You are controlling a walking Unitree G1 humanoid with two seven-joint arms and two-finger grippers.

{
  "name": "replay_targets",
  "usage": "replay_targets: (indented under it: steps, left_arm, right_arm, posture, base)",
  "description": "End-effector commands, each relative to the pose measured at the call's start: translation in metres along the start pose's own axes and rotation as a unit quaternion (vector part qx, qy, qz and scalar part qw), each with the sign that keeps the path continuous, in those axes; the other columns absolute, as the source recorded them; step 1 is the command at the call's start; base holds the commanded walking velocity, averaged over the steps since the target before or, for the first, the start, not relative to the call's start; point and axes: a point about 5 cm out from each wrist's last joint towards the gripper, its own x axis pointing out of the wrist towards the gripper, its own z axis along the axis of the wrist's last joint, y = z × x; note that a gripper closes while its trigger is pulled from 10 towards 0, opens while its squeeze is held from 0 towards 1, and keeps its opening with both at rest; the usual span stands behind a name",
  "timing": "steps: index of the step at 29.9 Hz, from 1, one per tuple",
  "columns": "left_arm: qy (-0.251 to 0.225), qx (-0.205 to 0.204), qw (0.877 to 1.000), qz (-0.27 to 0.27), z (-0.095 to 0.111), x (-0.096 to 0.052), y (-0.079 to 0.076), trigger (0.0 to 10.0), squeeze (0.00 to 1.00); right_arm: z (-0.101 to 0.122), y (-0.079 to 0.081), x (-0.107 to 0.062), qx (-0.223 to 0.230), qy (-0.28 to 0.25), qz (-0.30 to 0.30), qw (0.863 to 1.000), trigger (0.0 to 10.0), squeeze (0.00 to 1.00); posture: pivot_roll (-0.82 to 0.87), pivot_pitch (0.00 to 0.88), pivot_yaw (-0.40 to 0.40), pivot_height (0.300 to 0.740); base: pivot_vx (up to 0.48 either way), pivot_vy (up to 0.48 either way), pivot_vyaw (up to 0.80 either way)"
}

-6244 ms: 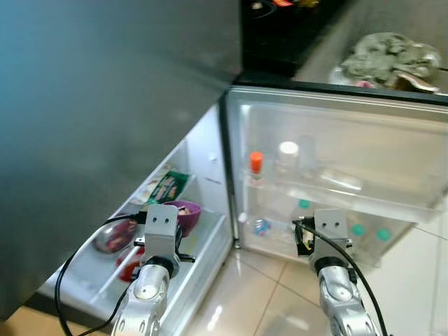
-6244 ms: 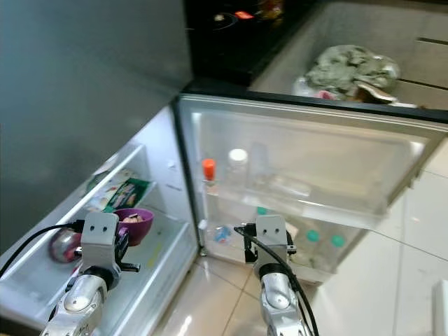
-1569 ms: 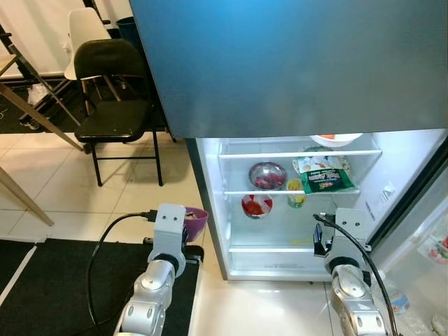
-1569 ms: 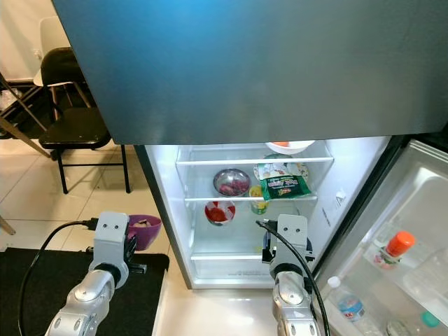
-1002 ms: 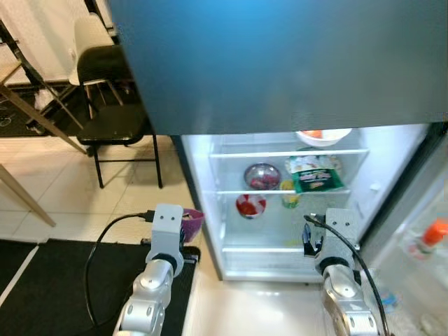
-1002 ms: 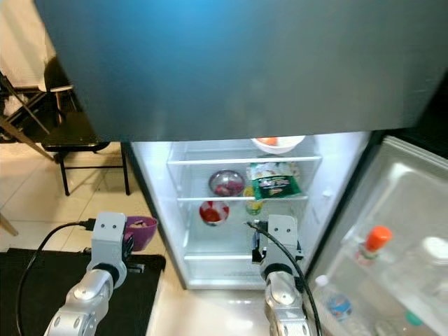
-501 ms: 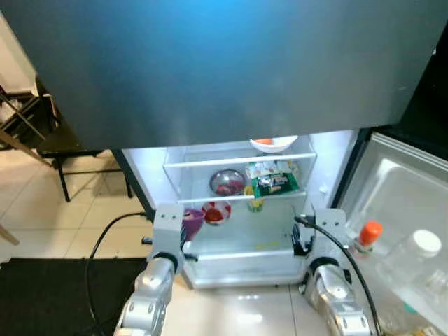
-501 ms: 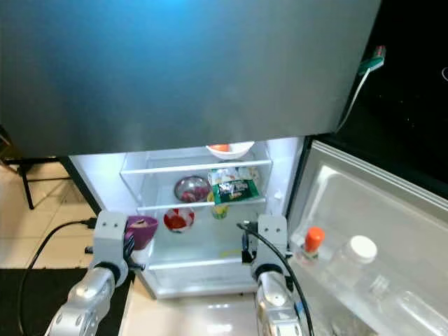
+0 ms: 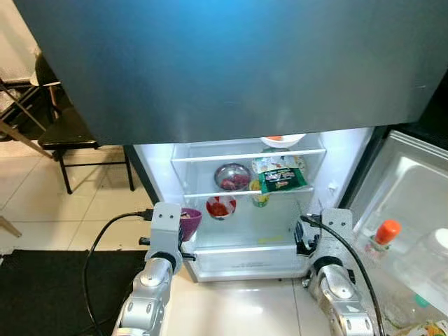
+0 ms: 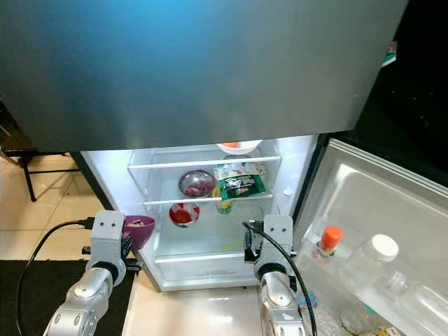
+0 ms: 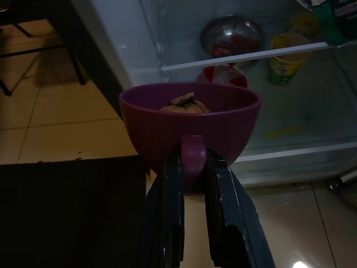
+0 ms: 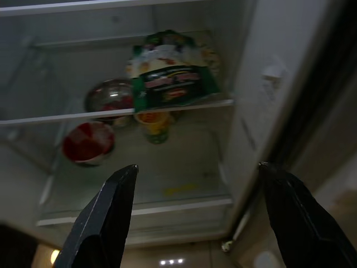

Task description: Restocking fridge

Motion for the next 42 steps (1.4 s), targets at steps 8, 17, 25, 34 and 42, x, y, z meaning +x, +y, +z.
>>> replay_targets:
  steps: [8, 17, 25, 34, 42]
  left_arm:
    - [-0.003, 0.005, 1.000, 0.005, -0.004, -0.003, 0.007, 10.0, 0.00]
    - [-0.084, 0.039, 0.995, -0.041, 0.012, 0.001, 0.017, 10.0, 0.00]
    - [-0.124, 0.034, 0.991, -0.042, 0.038, 0.003, 0.030, 10.0, 0.00]
    - [-0.163, 0.044, 0.983, -0.072, 0.057, 0.001, 0.030, 10.0, 0.00]
    - [-0.219, 0.056, 0.960, -0.166, 0.097, 0.008, 0.006, 10.0, 0.00]
  right_arm:
    - [-0.002, 0.005, -0.004, 0.006, -0.004, 0.018, 1.000, 10.0, 0.00]
    - [0.019, 0.021, -0.008, 0.031, -0.067, 0.046, 0.996, 10.0, 0.00]
    - [0.048, 0.027, -0.008, 0.029, -0.105, 0.034, 0.993, 10.0, 0.00]
    - [0.058, 0.021, -0.007, 0.042, -0.114, 0.011, 0.993, 10.0, 0.00]
    - [0.070, 0.013, 0.000, 0.044, -0.123, -0.026, 0.991, 10.0, 0.00]
  posture:
    - [-0.01, 0.164, 0.089, 0.710]
    - [0.00, 0.207, 0.093, 0.710]
    - [0.03, 0.313, 0.110, 0.710]
    - [0.02, 0.342, 0.137, 0.710]
    - [0.03, 0.313, 0.180, 0.710]
  base:
    - [0.000, 0.000, 0.00]
    - [0.000, 0.000, 0.00]
    - [0.000, 0.000, 0.00]
    - [0.000, 0.000, 0.00]
    - [0.000, 0.000, 0.00]
